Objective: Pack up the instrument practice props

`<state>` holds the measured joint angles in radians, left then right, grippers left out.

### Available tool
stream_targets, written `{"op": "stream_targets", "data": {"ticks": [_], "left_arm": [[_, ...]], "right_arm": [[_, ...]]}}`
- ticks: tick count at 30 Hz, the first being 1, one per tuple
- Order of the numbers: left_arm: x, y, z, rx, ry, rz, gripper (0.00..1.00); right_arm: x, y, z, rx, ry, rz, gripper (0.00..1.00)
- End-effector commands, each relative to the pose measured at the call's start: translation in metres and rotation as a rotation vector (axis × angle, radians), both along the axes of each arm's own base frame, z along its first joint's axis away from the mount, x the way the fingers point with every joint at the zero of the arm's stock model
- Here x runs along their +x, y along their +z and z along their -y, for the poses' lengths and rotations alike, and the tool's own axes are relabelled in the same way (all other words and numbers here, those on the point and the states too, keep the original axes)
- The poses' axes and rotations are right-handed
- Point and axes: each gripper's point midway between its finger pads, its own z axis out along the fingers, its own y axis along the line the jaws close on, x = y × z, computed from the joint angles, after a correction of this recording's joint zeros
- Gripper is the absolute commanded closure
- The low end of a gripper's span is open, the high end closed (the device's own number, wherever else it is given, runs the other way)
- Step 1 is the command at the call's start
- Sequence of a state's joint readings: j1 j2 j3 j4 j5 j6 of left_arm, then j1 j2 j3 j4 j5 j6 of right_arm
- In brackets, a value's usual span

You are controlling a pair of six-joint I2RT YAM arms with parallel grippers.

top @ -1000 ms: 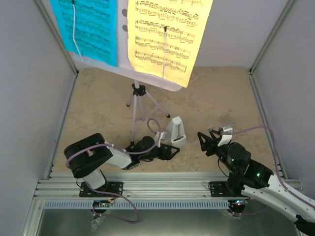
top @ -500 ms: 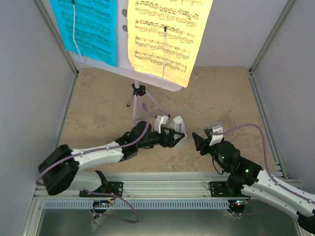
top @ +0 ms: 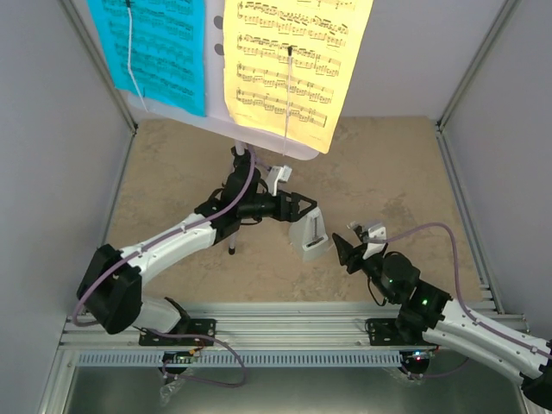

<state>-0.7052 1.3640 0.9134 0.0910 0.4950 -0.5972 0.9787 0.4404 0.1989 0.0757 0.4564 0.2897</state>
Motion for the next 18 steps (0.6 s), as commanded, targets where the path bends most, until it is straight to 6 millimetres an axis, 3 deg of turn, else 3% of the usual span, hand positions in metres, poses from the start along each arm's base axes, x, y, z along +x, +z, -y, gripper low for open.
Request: {"op": "stream_targets", "data": {"ticks": [1, 10, 18], "left_arm": [[-0.005, -0.001, 0.013, 0.036, -0.127, 0.049, 0.16], [0.001, -0.027, 0.01, 0.127, -0.182, 0.085, 0.45], [-0.001, -0.032, 0.011, 0.119, -0.232, 0.095, 0.53]], "right_arm": [[0.0, 0.013, 0.003, 0.036, -0.011, 0.058, 0.52], [0.001, 0.006, 0.005, 0.036, -0.022, 0.047, 0.51], [-0.001, -0.007, 0.007, 0.019, -0.025, 0.007, 0.51]]}}
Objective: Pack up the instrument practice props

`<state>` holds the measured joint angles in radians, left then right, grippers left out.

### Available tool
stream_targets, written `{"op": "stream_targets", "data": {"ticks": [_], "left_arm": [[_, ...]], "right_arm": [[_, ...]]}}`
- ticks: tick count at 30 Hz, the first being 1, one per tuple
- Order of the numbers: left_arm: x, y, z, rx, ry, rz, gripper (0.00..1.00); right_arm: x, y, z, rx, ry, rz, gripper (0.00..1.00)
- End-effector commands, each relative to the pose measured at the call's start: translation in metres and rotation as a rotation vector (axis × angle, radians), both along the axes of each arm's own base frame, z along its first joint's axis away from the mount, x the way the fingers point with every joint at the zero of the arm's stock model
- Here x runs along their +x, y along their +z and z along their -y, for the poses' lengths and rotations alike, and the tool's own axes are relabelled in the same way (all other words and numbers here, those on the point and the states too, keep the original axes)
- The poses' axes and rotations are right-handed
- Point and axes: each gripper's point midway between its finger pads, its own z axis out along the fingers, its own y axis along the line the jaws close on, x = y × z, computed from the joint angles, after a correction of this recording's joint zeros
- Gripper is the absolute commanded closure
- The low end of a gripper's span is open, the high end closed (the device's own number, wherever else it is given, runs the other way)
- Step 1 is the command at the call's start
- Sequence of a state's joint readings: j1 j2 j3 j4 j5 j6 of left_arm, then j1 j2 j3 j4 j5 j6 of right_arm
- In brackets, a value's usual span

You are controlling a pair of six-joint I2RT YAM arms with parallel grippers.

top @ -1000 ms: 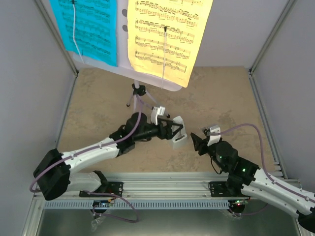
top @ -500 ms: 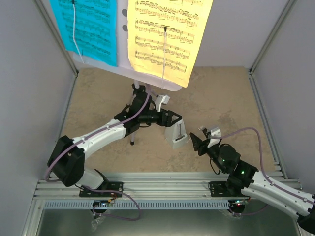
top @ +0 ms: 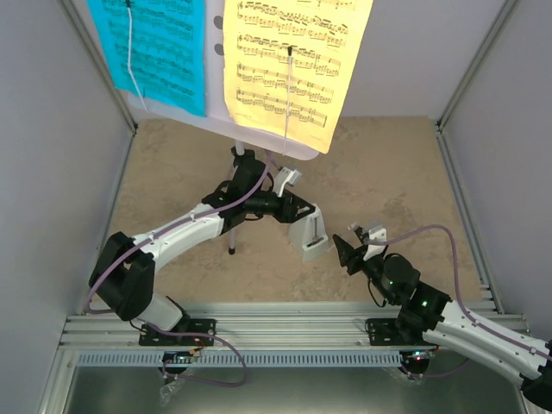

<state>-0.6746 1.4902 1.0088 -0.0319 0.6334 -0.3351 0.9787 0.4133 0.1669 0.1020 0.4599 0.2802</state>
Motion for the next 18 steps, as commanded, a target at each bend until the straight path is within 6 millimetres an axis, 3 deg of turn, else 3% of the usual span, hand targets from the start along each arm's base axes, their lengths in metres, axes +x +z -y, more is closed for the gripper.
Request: {"op": "stream_targets", "data": {"ticks": [1, 8, 14, 18], "left_arm": [[-0.003, -0.005, 0.0, 0.003, -0.045, 0.01, 0.54], [0.006, -0.014, 0.003, 0.019, -0.072, -0.009, 0.67], [0.004, -0.018, 0.005, 0.012, -0.093, -0.037, 0.72], [0.002, -0.014, 0.004, 0.009, -0.102, -0.016, 0.7]], "right_arm": [[0.0, -0.006, 0.006, 0.011, -0.025, -0.008, 0.51], [-0.001, -0.007, 0.001, 0.011, -0.002, -0.018, 0.51], [-0.01, 0.011, -0.015, 0.032, 0.106, 0.058, 0.51], [-0.011, 0.02, -0.026, 0.023, 0.153, 0.108, 0.51]]}}
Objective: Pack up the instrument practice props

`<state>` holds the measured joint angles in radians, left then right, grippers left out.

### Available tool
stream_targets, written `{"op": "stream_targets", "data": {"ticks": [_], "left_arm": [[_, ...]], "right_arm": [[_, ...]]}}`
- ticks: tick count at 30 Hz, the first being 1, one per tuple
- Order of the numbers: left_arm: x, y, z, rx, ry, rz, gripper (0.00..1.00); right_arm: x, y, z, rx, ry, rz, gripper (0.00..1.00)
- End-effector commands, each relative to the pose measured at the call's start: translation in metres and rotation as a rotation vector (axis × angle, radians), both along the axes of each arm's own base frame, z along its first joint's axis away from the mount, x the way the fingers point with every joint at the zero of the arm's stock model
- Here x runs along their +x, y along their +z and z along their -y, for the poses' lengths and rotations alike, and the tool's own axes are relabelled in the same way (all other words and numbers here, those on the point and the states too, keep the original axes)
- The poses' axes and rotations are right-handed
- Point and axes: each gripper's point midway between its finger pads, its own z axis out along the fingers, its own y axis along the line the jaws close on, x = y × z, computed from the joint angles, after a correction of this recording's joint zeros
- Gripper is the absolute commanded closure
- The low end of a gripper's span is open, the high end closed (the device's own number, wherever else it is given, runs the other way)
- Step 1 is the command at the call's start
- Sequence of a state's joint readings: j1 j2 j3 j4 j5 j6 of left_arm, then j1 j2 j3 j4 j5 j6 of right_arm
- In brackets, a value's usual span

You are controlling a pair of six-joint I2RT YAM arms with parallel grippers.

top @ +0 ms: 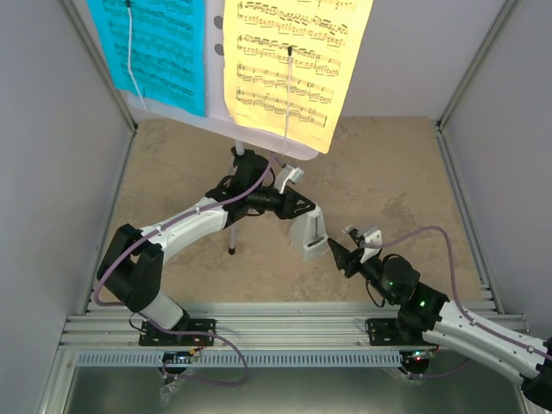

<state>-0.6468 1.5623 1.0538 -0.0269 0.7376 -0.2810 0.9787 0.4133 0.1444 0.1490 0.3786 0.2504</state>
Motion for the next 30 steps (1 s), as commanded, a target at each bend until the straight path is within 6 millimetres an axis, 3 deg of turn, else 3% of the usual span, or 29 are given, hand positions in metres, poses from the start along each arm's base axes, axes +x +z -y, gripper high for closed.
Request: {"op": "stream_targets", "data": {"ticks": [1, 7, 14, 30], "left_arm": [[-0.004, -0.01, -0.002, 0.028, -0.031, -0.017, 0.69], [-0.006, -0.015, -0.001, 0.041, -0.055, -0.032, 0.65], [-0.009, -0.016, 0.0, 0.043, -0.079, -0.043, 0.63], [-0.009, -0.012, -0.003, 0.037, -0.052, -0.036, 0.64]], "right_arm": [[-0.004, 0.02, -0.018, 0.012, 0.082, 0.098, 0.51], [0.002, 0.014, -0.033, -0.036, 0.107, 0.129, 0.5], [0.009, 0.016, -0.031, -0.029, 0.07, 0.149, 0.5], [0.019, -0.009, -0.04, -0.064, 0.047, 0.077, 0.51]]}}
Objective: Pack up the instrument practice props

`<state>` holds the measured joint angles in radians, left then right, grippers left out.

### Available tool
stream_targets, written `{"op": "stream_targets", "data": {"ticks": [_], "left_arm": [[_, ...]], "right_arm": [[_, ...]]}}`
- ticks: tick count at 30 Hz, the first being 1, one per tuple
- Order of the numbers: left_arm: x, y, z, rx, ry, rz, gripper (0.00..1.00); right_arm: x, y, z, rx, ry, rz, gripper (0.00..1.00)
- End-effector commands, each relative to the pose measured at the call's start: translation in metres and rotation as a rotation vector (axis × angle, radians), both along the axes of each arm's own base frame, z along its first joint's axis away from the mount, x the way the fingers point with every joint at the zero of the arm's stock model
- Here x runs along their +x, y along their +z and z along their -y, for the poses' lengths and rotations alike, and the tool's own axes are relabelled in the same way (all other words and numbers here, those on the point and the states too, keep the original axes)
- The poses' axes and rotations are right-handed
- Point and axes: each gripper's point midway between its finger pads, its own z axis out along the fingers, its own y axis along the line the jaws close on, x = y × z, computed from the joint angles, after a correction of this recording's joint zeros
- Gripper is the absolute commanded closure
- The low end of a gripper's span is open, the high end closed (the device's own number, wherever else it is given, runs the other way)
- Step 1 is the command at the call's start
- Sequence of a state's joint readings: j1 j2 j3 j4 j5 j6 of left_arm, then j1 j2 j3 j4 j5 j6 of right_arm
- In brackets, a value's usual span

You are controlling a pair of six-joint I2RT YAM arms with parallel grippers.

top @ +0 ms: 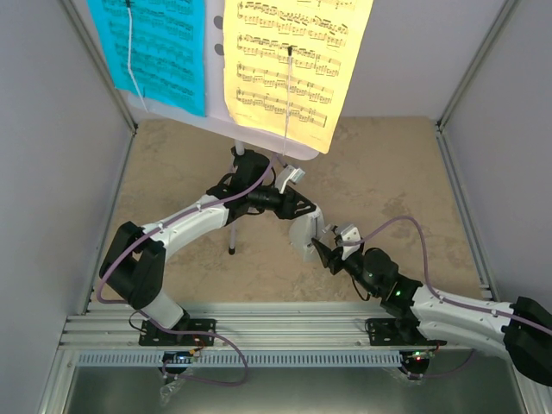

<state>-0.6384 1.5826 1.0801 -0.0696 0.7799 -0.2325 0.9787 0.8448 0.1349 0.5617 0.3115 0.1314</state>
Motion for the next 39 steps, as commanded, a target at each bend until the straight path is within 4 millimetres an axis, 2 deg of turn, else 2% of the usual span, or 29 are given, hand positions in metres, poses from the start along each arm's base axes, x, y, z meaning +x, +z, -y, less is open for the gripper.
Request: {"op": "stream_targets", "data": {"ticks": [1, 19, 31, 39], "left_arm": [[-0.007, -0.01, -0.004, 0.032, -0.005, -0.039, 0.64], [-0.008, -0.007, -0.003, 0.024, -0.016, -0.028, 0.66], [-0.007, -0.005, -0.004, 0.02, -0.005, -0.024, 0.66], [-0.005, -0.008, -0.005, 0.03, 0.015, -0.03, 0.67]], "right_arm": [[0.005, 0.012, 0.002, 0.047, -0.035, 0.028, 0.51], [0.013, 0.014, 0.011, 0.13, -0.114, 0.03, 0.51], [0.013, 0.003, 0.0, 0.115, -0.079, -0.002, 0.52], [0.015, 0.005, 0.001, 0.122, -0.096, -0.012, 0.53]]}}
